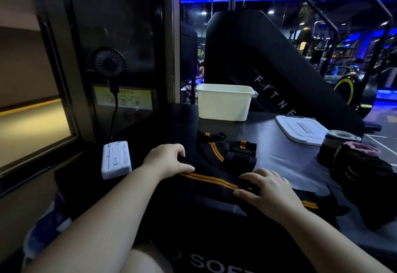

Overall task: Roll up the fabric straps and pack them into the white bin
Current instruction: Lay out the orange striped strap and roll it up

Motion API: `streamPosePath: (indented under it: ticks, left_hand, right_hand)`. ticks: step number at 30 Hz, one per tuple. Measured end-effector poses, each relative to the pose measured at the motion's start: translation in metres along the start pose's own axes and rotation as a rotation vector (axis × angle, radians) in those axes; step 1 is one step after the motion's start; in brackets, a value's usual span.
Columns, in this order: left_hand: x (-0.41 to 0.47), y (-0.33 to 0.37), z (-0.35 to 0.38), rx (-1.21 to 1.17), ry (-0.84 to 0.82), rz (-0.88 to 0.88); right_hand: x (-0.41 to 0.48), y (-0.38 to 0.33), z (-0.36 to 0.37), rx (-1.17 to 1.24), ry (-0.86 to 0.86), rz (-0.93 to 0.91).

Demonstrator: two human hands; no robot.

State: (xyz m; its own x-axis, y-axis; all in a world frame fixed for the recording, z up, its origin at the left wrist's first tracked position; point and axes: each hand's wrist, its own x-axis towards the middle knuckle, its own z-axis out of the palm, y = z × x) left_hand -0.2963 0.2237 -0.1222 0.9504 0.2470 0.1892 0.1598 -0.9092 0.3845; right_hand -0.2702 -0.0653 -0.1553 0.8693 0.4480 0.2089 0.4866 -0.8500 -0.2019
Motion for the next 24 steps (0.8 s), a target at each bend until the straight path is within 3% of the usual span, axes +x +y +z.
streamPosePath:
  ticks: [6,16,20,24]
  left_hand:
    - [-0.003,0.003,0.017,0.289,0.017,0.101]
    - [-0.004,0.011,0.022,0.286,-0.042,0.114]
    - [-0.004,0.043,0.021,0.127,-0.019,0.196]
    - [-0.007,0.088,0.031,-0.052,-0.149,0.147]
  right_hand:
    - [0.004,0.018,-0.01,-0.056,-0.063,0.003]
    - [0.002,0.031,-0.018,-0.015,-0.111,0.037]
    - [0.002,0.034,-0.021,0.163,-0.063,0.089]
    - [0.005,0.035,-0.028,0.312,0.001,0.148]
